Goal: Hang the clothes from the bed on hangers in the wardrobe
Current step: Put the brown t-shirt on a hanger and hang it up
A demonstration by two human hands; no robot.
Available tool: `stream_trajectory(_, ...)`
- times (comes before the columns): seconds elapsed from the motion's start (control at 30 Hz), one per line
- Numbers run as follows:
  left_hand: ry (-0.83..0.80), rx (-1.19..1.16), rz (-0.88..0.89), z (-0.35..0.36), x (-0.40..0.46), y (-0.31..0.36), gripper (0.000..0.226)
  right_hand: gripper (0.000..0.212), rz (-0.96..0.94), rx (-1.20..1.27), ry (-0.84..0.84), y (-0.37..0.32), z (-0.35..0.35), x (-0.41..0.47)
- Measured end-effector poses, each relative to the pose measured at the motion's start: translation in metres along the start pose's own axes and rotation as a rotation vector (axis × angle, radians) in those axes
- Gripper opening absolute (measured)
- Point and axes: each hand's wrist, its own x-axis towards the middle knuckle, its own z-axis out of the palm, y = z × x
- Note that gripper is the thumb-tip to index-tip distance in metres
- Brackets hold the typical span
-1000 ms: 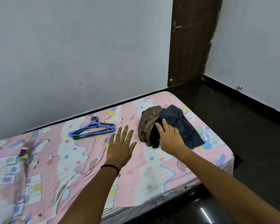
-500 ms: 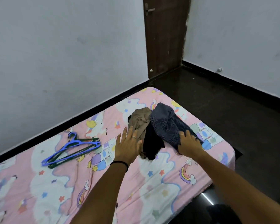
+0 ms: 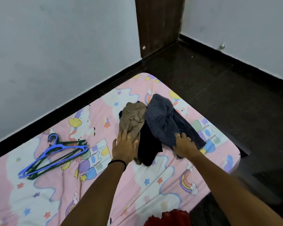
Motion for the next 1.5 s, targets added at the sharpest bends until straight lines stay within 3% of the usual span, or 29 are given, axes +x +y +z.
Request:
stream_trajectory(0.23, -0.064, -0.089, -0.218, 0.014, 0.053, -0.035, 0.053, 0.063, -0.222, -0.053, -0.028, -0.061, -0.008, 0.102)
stream_trajectory(0.53, -0.12, -0.133, -0.408, 0.043, 0.062, -0.092, 0.056, 0.066, -0.49, -0.296, 0.019, -0.159, 0.017, 0.201)
stream_trajectory(0.73, -0.115, -0.186, -0.491, 0.056, 0.055, -0.115, 0.057, 0.066, -0.549, -0.529, 0.023, -0.195, 0.028, 0.232)
stream_trajectory(0.87, -0.118, -0.252, -0.5, 0.062, 0.05, -0.117, 0.057, 0.047, -0.511, -0.579, 0.005, -0.207, 0.032, 0.242)
stream_trajectory(0.97, -0.121, -0.28, -0.483, 0.067, 0.042, -0.121, 0.057, 0.035, -0.472, -0.47, 0.018, -0.216, 0.034, 0.244)
stream_trajectory(1.13, -0.13, -0.344, -0.492, 0.077, 0.014, -0.137, 0.057, 0.03, -0.421, -0.012, 0.021, -0.229, 0.029, 0.223)
stream_trajectory(1.3, -0.134, -0.474, -0.468, 0.073, -0.009, -0.148, 0.058, 0.022, -0.477, 0.28, -0.031, -0.245, 0.024, 0.167)
stream_trajectory(1.5, -0.182, -0.787, -0.371, 0.057, -0.036, -0.142, 0.083, 0.017, -0.559, 0.5, 0.005, -0.267, 0.008, 0.055)
